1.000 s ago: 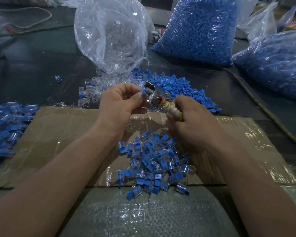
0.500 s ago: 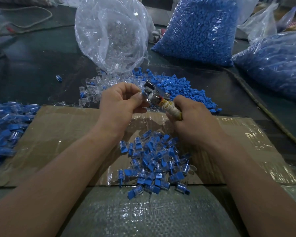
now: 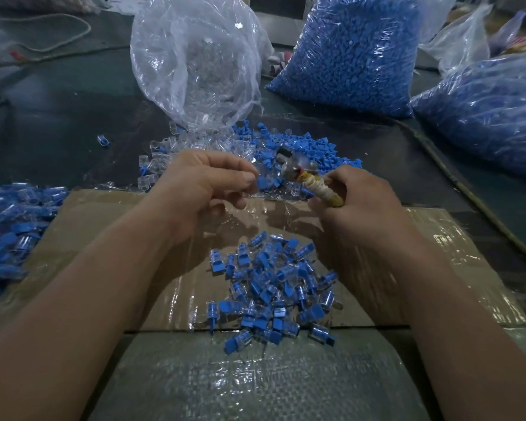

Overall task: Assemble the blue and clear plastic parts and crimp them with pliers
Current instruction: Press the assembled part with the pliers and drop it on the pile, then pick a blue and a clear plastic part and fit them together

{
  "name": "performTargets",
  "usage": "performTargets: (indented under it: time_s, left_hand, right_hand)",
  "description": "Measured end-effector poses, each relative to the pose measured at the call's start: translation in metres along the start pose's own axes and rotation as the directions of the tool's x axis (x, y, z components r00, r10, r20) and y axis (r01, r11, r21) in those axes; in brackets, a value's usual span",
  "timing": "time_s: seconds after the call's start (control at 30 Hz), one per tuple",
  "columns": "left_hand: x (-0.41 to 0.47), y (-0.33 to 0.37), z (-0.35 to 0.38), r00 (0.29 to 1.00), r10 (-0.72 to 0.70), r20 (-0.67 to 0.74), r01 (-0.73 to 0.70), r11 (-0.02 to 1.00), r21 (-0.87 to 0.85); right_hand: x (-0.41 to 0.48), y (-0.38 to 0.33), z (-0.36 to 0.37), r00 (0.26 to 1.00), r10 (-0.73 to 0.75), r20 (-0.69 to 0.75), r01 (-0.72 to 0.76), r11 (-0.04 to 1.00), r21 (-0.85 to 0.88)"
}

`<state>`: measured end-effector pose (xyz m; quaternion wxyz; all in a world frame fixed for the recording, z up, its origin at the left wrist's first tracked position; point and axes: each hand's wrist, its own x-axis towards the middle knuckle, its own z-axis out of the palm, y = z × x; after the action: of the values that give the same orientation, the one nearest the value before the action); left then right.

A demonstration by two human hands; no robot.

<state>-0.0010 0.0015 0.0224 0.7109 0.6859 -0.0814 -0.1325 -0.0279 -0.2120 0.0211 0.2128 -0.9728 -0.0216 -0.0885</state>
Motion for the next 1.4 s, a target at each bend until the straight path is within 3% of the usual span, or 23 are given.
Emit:
performTargets:
  time_s: [0.13, 0.23, 0.5, 0.63, 0.73, 0.8, 0.87, 0.93, 1.03, 1.17, 1.27, 1.4]
  left_hand:
    - [-0.003, 0.004, -0.003, 0.956, -0.067, 0.286, 0.035, 0.993, 0.117]
    - [-0.005, 0.006, -0.002, 0.897, -0.123, 0.425, 0.045, 0.981, 0.190]
    - [-0.006, 0.003, 0.000, 0.818, -0.132, 0.559, -0.010, 0.970, 0.242]
    - [-0.004, 0.003, -0.004, 0.886, -0.050, 0.461, -0.024, 0.988, 0.153]
    - [0.003, -0.003, -0.006, 0.994, 0.043, 0.098, -0.048, 0.998, 0.048]
    - [0.011, -0.013, -0.011, 0.952, 0.145, -0.268, -0.109, 0.983, 0.146]
    - [0.020, -0.020, -0.018, 0.835, 0.292, -0.466, -0.079, 0.903, 0.423]
    - [0.024, -0.024, -0.021, 0.810, 0.363, -0.460, -0.017, 0.800, 0.600]
    - [0.027, -0.028, -0.021, 0.851, 0.382, -0.361, 0.002, 0.685, 0.729]
    - [0.031, -0.031, -0.020, 0.938, 0.271, -0.216, 0.044, 0.524, 0.851]
    - [0.030, -0.031, -0.019, 0.962, 0.202, -0.184, 0.065, 0.486, 0.871]
    - [0.027, -0.030, -0.017, 0.953, 0.244, -0.179, 0.043, 0.475, 0.879]
  right_hand:
    - [0.001, -0.001, -0.006, 0.992, 0.055, 0.112, -0.054, 0.998, -0.010]
    - [0.000, -0.003, -0.007, 0.982, 0.076, 0.173, -0.076, 0.997, -0.010]
    - [0.000, -0.005, -0.008, 0.950, 0.105, 0.295, -0.100, 0.994, -0.031]
    - [0.000, -0.006, -0.009, 0.934, 0.083, 0.348, -0.082, 0.996, -0.018]
    - [0.000, -0.005, -0.010, 0.926, 0.091, 0.365, -0.080, 0.996, -0.047]
    - [0.000, -0.004, -0.009, 0.927, 0.089, 0.365, -0.066, 0.995, -0.075]
    - [0.000, -0.003, -0.010, 0.925, 0.068, 0.374, -0.037, 0.995, -0.088]
    - [-0.001, -0.001, -0.012, 0.917, 0.051, 0.395, -0.013, 0.995, -0.099]
    - [0.000, 0.002, -0.014, 0.907, 0.043, 0.419, -0.007, 0.996, -0.087]
    - [-0.001, 0.004, -0.016, 0.901, 0.033, 0.433, -0.007, 0.998, -0.061]
    - [-0.001, 0.007, -0.017, 0.898, 0.031, 0.439, -0.013, 0.999, -0.044]
    - [0.000, 0.008, -0.016, 0.899, 0.042, 0.435, -0.034, 0.999, -0.027]
